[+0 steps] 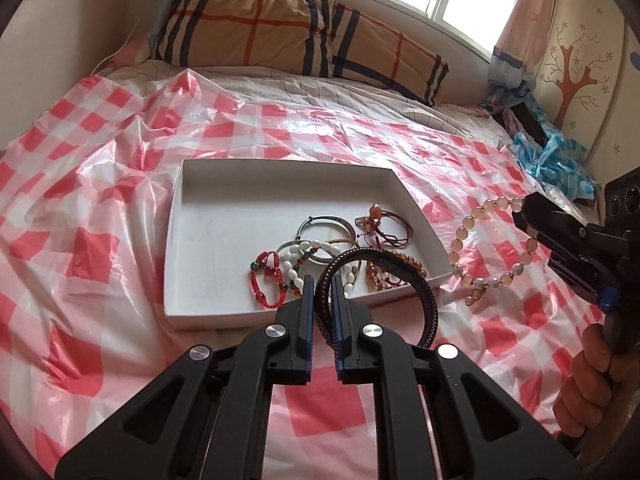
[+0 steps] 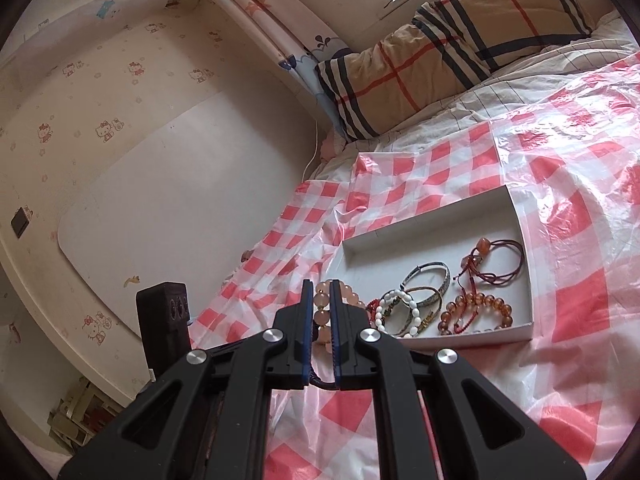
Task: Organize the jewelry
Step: 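Lower both bracelets into the white box and open both grippers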
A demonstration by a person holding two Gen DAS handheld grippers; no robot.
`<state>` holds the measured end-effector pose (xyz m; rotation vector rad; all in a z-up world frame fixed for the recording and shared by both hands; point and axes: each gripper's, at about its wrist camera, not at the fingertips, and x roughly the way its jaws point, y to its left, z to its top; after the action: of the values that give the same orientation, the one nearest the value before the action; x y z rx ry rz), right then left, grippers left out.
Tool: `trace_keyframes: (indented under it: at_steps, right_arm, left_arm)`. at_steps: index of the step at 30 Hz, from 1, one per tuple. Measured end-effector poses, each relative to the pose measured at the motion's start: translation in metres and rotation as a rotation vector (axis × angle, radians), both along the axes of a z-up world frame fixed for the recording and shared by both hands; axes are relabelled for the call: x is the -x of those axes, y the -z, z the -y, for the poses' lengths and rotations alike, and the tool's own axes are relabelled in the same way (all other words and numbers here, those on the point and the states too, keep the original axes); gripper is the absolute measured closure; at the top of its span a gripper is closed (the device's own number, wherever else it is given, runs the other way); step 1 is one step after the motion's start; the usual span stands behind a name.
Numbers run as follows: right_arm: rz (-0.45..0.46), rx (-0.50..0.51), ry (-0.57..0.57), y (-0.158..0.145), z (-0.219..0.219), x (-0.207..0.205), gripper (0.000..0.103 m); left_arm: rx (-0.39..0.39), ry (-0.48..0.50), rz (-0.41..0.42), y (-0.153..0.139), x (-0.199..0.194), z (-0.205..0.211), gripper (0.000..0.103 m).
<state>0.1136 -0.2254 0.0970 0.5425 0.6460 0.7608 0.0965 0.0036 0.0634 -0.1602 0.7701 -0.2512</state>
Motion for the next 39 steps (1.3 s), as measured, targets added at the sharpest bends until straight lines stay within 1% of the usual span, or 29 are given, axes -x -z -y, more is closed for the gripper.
trace_keyframes:
  at_steps: [9, 15, 16, 17, 18, 19, 20, 22, 24, 26, 27, 28, 29, 30, 31, 33, 34, 35, 37, 39]
  right_arm:
    - [-0.021, 0.001, -0.016, 0.008, -0.021, -0.039, 0.094]
    - [-0.041, -0.007, -0.026, 0.019, -0.031, -0.059, 0.094]
    - [-0.044, -0.001, -0.023, 0.021, -0.032, -0.061, 0.094]
    - [-0.045, 0.026, -0.007, 0.023, -0.034, -0.064, 0.094]
    - [-0.047, 0.084, 0.030, 0.027, -0.035, -0.066, 0.094]
    - [-0.058, 0.151, 0.075, 0.031, -0.036, -0.068, 0.087]
    - [-0.082, 0.203, 0.117, 0.038, -0.033, -0.071, 0.074]
    - [-0.127, 0.243, 0.178, 0.048, -0.025, -0.075, 0.072]
    - [-0.143, 0.249, 0.202, 0.051, -0.018, -0.076, 0.072]
    - [-0.142, 0.250, 0.212, 0.050, -0.014, -0.075, 0.067]
    - [-0.141, 0.250, 0.211, 0.050, -0.013, -0.074, 0.065]
    - [-0.140, 0.259, 0.211, 0.050, -0.014, -0.073, 0.058]
    - [-0.139, 0.276, 0.210, 0.050, -0.016, -0.072, 0.053]
    - [-0.140, 0.292, 0.202, 0.051, -0.019, -0.072, 0.053]
    - [-0.141, 0.307, 0.193, 0.052, -0.022, -0.071, 0.053]
    - [-0.146, 0.342, 0.174, 0.055, -0.029, -0.070, 0.050]
    - [-0.151, 0.374, 0.152, 0.057, -0.036, -0.070, 0.044]
    - [-0.153, 0.412, 0.121, 0.060, -0.043, -0.070, 0.042]
    - [-0.137, 0.490, 0.074, 0.064, -0.058, -0.068, 0.042]
    - [-0.125, 0.536, 0.037, 0.067, -0.068, -0.065, 0.039]
  left_arm:
    - [-0.001, -0.016, 0.009, 0.004, -0.032, 0.001, 0.096]
    - [0.005, -0.027, 0.005, 0.011, -0.044, 0.000, 0.096]
    - [0.006, -0.031, 0.002, 0.013, -0.045, -0.001, 0.095]
    - [0.004, -0.036, -0.004, 0.016, -0.047, -0.002, 0.095]
    - [-0.001, -0.045, -0.011, 0.020, -0.048, -0.003, 0.095]
    - [-0.008, -0.057, -0.020, 0.023, -0.049, -0.004, 0.095]
    - [-0.015, -0.065, -0.031, 0.027, -0.051, -0.005, 0.095]
    - [-0.032, -0.075, -0.051, 0.033, -0.052, -0.005, 0.093]
    - [-0.049, -0.073, -0.055, 0.035, -0.051, -0.003, 0.092]
    - [-0.069, -0.071, -0.046, 0.035, -0.048, -0.002, 0.088]
    - [-0.077, -0.071, -0.040, 0.034, -0.047, -0.001, 0.083]
    - [-0.084, -0.072, -0.034, 0.034, -0.046, 0.000, 0.079]
    - [-0.089, -0.073, -0.030, 0.033, -0.045, 0.000, 0.078]
    - [-0.095, -0.072, -0.026, 0.032, -0.045, 0.001, 0.076]
    - [-0.104, -0.068, -0.023, 0.032, -0.044, 0.002, 0.076]
    - [-0.135, -0.055, -0.013, 0.031, -0.041, 0.006, 0.076]
    - [-0.153, -0.047, -0.008, 0.031, -0.039, 0.008, 0.076]
    - [-0.170, -0.042, -0.001, 0.031, -0.035, 0.010, 0.076]
    - [-0.193, -0.042, 0.010, 0.029, -0.027, 0.012, 0.076]
    - [-0.208, -0.024, 0.016, 0.027, -0.020, 0.014, 0.075]
